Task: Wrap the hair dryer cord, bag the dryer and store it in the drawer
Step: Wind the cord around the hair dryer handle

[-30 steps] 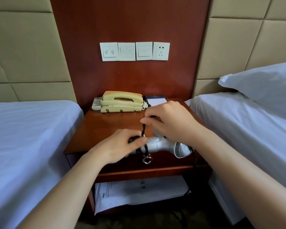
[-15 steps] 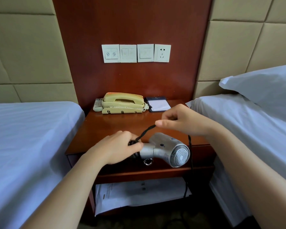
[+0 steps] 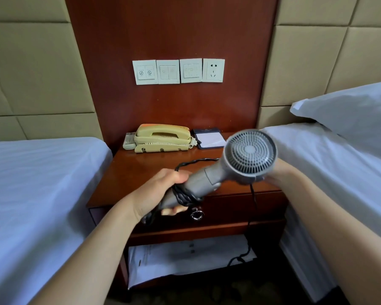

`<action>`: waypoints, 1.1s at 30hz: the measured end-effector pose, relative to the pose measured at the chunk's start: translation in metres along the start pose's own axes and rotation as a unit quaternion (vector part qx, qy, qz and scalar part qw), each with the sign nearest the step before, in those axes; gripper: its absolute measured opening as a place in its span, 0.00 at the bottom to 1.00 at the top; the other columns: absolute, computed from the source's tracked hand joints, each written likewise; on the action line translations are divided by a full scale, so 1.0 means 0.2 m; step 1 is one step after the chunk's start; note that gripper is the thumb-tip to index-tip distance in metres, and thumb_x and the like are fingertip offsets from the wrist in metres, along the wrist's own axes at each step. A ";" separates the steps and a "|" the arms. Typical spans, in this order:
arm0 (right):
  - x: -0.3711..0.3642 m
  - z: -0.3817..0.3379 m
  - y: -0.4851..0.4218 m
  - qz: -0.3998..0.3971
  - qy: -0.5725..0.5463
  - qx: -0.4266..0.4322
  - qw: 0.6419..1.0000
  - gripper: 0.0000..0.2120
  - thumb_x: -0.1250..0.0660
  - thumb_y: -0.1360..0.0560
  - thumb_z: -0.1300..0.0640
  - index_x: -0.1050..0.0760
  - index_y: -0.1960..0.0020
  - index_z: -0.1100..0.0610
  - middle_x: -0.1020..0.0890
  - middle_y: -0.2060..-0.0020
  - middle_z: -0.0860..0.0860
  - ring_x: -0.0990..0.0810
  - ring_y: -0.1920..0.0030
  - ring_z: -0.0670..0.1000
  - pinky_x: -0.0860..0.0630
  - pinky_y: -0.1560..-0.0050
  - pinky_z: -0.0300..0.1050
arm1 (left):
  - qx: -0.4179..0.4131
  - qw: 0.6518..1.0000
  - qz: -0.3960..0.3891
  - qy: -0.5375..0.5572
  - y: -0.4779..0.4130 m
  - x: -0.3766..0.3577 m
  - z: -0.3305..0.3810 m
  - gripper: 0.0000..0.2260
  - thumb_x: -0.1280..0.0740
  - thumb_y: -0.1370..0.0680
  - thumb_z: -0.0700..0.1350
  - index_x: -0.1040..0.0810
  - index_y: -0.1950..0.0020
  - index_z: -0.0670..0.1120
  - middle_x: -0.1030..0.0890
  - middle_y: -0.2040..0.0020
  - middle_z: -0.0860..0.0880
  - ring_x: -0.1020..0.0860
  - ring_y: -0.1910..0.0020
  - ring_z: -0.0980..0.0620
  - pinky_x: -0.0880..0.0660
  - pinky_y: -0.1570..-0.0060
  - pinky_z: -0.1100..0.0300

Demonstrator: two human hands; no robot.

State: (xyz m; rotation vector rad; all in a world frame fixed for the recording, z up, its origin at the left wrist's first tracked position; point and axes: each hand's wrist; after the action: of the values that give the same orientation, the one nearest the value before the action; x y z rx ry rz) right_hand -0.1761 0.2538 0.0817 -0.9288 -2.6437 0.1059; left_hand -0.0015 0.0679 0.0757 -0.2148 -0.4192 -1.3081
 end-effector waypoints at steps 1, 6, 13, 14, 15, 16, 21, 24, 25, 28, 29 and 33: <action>0.00 0.03 -0.01 -0.015 -0.016 0.013 1.000 0.25 0.41 0.26 0.71 0.21 0.76 0.54 0.24 0.77 0.48 0.28 0.78 0.43 0.34 0.78 0.32 | 0.010 1.000 -0.001 0.005 -0.02 0.04 -0.05 0.17 0.32 0.24 0.46 0.32 0.70 0.45 0.36 0.91 0.54 0.28 0.85 0.60 0.29 0.76 0.73; -0.06 0.09 -0.05 -0.045 -0.001 -0.081 0.996 0.17 0.45 0.19 0.61 0.31 0.67 0.59 0.38 0.81 0.45 0.43 0.80 0.42 0.47 0.80 0.33 | -0.034 0.994 0.055 0.083 -0.02 0.06 -0.01 0.21 0.52 0.17 0.37 0.29 0.67 0.40 0.31 0.87 0.51 0.29 0.86 0.58 0.32 0.81 0.69; -0.19 -0.12 0.05 -0.182 0.228 -0.035 0.956 0.17 0.43 0.20 0.53 0.26 0.64 0.57 0.36 0.77 0.48 0.41 0.78 0.44 0.41 0.77 0.33 | -0.113 0.962 0.130 0.213 0.02 0.08 -0.10 0.11 0.47 0.18 0.44 0.28 0.44 0.41 0.26 0.70 0.40 0.31 0.79 0.51 0.34 0.79 0.63; -0.22 -0.16 0.06 -0.193 0.267 -0.012 0.944 0.16 0.42 0.20 0.53 0.25 0.63 0.56 0.35 0.76 0.47 0.39 0.77 0.45 0.39 0.76 0.33 | -0.112 0.956 0.139 0.232 0.01 0.07 -0.10 0.12 0.48 0.18 0.44 0.27 0.41 0.45 0.25 0.70 0.41 0.30 0.78 0.51 0.34 0.79 0.63; -0.24 -0.18 0.07 -0.200 0.300 0.011 0.933 0.16 0.42 0.21 0.53 0.24 0.63 0.56 0.33 0.76 0.46 0.37 0.75 0.46 0.38 0.74 0.34 | -0.116 0.949 0.146 0.253 0.00 0.07 -0.10 0.13 0.48 0.17 0.44 0.26 0.40 0.48 0.24 0.69 0.43 0.29 0.77 0.51 0.34 0.79 0.63; -0.27 -0.20 0.08 -0.203 0.328 0.034 0.922 0.15 0.41 0.21 0.53 0.23 0.63 0.56 0.32 0.75 0.46 0.36 0.73 0.46 0.36 0.72 0.34 | -0.116 0.944 0.149 0.270 0.00 0.07 -0.10 0.13 0.49 0.17 0.44 0.26 0.40 0.49 0.24 0.69 0.44 0.29 0.76 0.51 0.34 0.79 0.63; -0.36 -0.29 0.12 -0.187 0.431 0.067 0.880 0.15 0.40 0.22 0.52 0.24 0.65 0.55 0.23 0.69 0.48 0.25 0.66 0.50 0.26 0.58 0.45 | -0.043 0.953 0.193 0.229 -0.01 0.06 -0.08 0.13 0.46 0.18 0.49 0.25 0.52 0.44 0.26 0.71 0.41 0.34 0.80 0.50 0.35 0.77 0.62; -0.38 -0.35 0.16 -0.172 0.462 0.082 0.866 0.16 0.40 0.22 0.51 0.25 0.66 0.55 0.23 0.68 0.49 0.24 0.65 0.51 0.26 0.58 0.49 | -0.026 0.962 0.223 0.156 -0.02 0.02 -0.07 0.15 0.46 0.19 0.52 0.25 0.54 0.45 0.26 0.74 0.44 0.33 0.82 0.52 0.38 0.78 0.64; -0.39 -0.37 0.17 -0.162 0.461 0.095 0.867 0.16 0.40 0.22 0.52 0.26 0.66 0.55 0.24 0.70 0.48 0.25 0.66 0.50 0.27 0.60 0.48 | -0.030 0.965 0.230 0.124 -0.03 0.01 -0.07 0.14 0.46 0.18 0.52 0.26 0.54 0.45 0.26 0.74 0.45 0.33 0.82 0.53 0.39 0.80 0.65; -0.39 -0.37 0.17 -0.128 0.461 0.128 0.869 0.15 0.39 0.23 0.53 0.28 0.67 0.57 0.27 0.73 0.48 0.28 0.69 0.50 0.28 0.63 0.50 | -0.056 0.963 0.261 0.021 -0.05 -0.02 -0.07 0.11 0.45 0.19 0.50 0.28 0.55 0.45 0.25 0.67 0.44 0.28 0.80 0.56 0.35 0.81 0.65; -0.39 -0.36 0.16 -0.115 0.466 0.136 0.867 0.14 0.39 0.23 0.53 0.28 0.65 0.59 0.26 0.71 0.50 0.26 0.67 0.53 0.26 0.62 0.52 | -0.063 0.961 0.268 -0.010 -0.06 -0.03 -0.08 0.11 0.45 0.20 0.49 0.28 0.54 0.46 0.24 0.66 0.44 0.27 0.78 0.55 0.33 0.79 0.63; -0.36 -0.32 0.13 -0.050 0.475 0.163 0.863 0.16 0.41 0.23 0.54 0.34 0.69 0.54 0.29 0.73 0.50 0.31 0.69 0.52 0.27 0.64 0.53 | -0.052 0.961 0.249 -0.107 -0.07 -0.06 -0.06 0.15 0.49 0.21 0.49 0.25 0.53 0.44 0.21 0.67 0.42 0.24 0.71 0.50 0.29 0.66 0.57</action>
State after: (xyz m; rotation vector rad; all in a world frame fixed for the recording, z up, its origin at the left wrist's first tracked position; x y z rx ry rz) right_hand -0.0862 0.2263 0.1167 -0.5144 -1.6707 0.0451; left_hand -0.0154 0.0704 0.0580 -0.5191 -0.4454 -0.8126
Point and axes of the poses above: each hand's wrist, its own y-axis away from the middle knuckle, its own x-axis out of the back of the hand, z = x × y
